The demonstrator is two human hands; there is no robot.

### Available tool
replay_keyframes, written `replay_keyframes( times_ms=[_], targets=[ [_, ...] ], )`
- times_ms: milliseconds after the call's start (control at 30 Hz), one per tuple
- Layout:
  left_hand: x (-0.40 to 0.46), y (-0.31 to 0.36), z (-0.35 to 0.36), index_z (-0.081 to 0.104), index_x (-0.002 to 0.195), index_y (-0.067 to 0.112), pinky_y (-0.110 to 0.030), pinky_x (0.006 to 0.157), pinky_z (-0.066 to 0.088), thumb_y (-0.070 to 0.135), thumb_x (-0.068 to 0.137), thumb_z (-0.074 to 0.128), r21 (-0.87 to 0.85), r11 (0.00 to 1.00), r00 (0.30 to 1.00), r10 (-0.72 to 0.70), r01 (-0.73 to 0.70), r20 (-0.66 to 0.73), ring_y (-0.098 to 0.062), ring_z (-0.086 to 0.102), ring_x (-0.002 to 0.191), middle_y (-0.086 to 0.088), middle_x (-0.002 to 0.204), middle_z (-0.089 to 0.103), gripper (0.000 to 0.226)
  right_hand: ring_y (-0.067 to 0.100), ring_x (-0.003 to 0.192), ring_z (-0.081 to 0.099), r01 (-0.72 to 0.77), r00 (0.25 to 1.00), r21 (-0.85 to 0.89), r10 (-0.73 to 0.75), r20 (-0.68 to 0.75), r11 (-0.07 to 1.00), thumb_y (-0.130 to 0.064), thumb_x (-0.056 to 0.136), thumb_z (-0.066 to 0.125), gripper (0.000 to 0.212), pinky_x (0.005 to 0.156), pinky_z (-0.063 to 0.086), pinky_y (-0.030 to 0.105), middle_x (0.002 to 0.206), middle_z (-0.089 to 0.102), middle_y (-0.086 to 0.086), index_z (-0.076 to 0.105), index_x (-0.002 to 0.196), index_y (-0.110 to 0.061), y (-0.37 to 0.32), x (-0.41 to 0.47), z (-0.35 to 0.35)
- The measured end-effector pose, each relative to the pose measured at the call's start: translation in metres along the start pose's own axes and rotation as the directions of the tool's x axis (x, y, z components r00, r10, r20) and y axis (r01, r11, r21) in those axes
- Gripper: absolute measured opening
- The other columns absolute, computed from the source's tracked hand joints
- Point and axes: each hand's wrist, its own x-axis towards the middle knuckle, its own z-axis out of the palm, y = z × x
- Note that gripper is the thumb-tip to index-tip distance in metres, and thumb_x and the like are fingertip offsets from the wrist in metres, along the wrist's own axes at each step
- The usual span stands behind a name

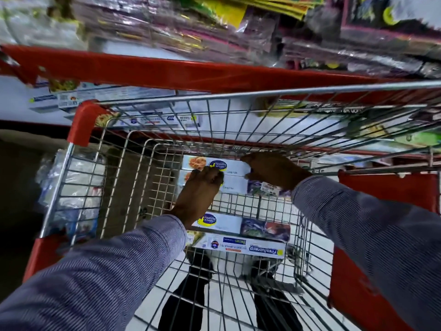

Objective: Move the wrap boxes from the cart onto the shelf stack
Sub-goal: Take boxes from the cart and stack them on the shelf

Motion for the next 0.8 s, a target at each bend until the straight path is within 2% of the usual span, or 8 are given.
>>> replay_keyframes(
  times_ms=[100,233,333,433,567,667,733,800],
  targets=[
    [-0.003,0.008,0.002,0.065,0.102,0.004,-0.047,0.075,0.054,-0.002,0.058,0.077,0.063,0.998,0.999,-0.023,0.026,-0.045,-0.037,0.062,0.094,-0.015,0.109,0.066,0.046,0.038,0.123,0.053,0.022,0.999,-0.039,-0.024,-0.033,0.999,-0.036,0.093,0.058,0.06,0.101,0.044,0.044,0.137,0.054,0.022,0.042,0.14,-0.002,0.001,0.0,0.005],
    [-0.007,0.011,0.007,0.066,0.1,0.002,-0.044,0.078,0.054,-0.003,0.059,0.076,0.099,0.995,0.995,-0.022,0.032,-0.095,-0.035,0.059,0.093,-0.015,0.104,0.068,0.043,0.037,0.122,0.053,0.027,0.998,-0.063,-0.03,-0.055,0.998,-0.037,0.093,0.056,0.062,0.099,0.045,0.043,0.135,0.054,0.021,0.037,0.142,-0.003,0.001,0.002,0.008],
    [-0.005,0.008,0.01,0.063,0.108,0.003,-0.047,0.084,0.053,0.001,0.061,0.08,0.079,0.997,0.997,-0.018,0.024,-0.077,-0.037,0.062,0.099,-0.015,0.108,0.067,0.05,0.039,0.122,0.052,-0.004,0.999,-0.127,-0.003,-0.049,0.992,-0.034,0.092,0.056,0.066,0.1,0.043,0.044,0.137,0.052,0.023,0.031,0.143,-0.002,-0.006,0.004,0.011],
    [-0.004,0.008,0.003,0.061,0.108,0.002,-0.046,0.075,0.055,-0.003,0.055,0.081,0.067,0.998,1.0,-0.007,0.007,-0.006,-0.039,0.064,0.091,-0.017,0.099,0.068,0.057,0.042,0.117,0.054,-0.039,0.996,-0.181,0.025,-0.081,0.983,-0.028,0.091,0.055,0.065,0.098,0.044,0.047,0.133,0.054,0.024,0.029,0.142,0.002,-0.015,0.003,0.013],
    [-0.012,0.015,-0.018,0.063,0.112,-0.003,-0.047,0.07,0.059,-0.004,0.053,0.081,0.016,1.0,0.998,0.023,-0.024,0.061,-0.045,0.066,0.096,-0.024,0.113,0.066,0.062,0.041,0.116,0.054,-0.103,0.988,-0.219,0.074,-0.134,0.97,-0.025,0.09,0.057,0.068,0.093,0.045,0.045,0.133,0.052,0.024,0.025,0.144,0.001,-0.026,-0.009,-0.007],
    [-0.031,0.021,-0.053,0.065,0.111,-0.004,-0.048,0.07,0.061,-0.001,0.054,0.086,-0.069,0.997,0.996,0.024,-0.018,0.086,-0.045,0.068,0.096,-0.027,0.117,0.066,0.061,0.041,0.11,0.058,-0.113,0.981,-0.142,0.088,-0.171,0.983,-0.03,0.086,0.063,0.065,0.091,0.051,0.046,0.126,0.057,0.024,0.036,0.138,-0.001,-0.036,-0.03,-0.038],
    [-0.05,0.024,-0.082,0.063,0.116,-0.003,-0.049,0.075,0.061,0.001,0.062,0.085,-0.164,0.986,0.997,-0.009,0.022,0.076,-0.045,0.067,0.101,-0.028,0.12,0.065,0.058,0.04,0.107,0.06,-0.079,0.981,-0.064,0.066,-0.182,0.995,-0.035,0.083,0.065,0.063,0.089,0.052,0.045,0.123,0.06,0.021,0.042,0.134,-0.004,-0.045,-0.048,-0.063],
    [-0.073,0.032,-0.123,0.057,0.124,0.0,-0.053,0.086,0.056,0.002,0.083,0.069,-0.245,0.97,1.0,-0.001,0.006,0.02,-0.047,0.06,0.11,-0.028,0.126,0.06,0.044,0.038,0.106,0.061,-0.011,0.976,-0.037,0.003,-0.217,0.999,-0.039,0.083,0.063,0.058,0.087,0.051,0.041,0.12,0.061,0.02,0.048,0.129,-0.006,-0.058,-0.076,-0.098]
  ],
)
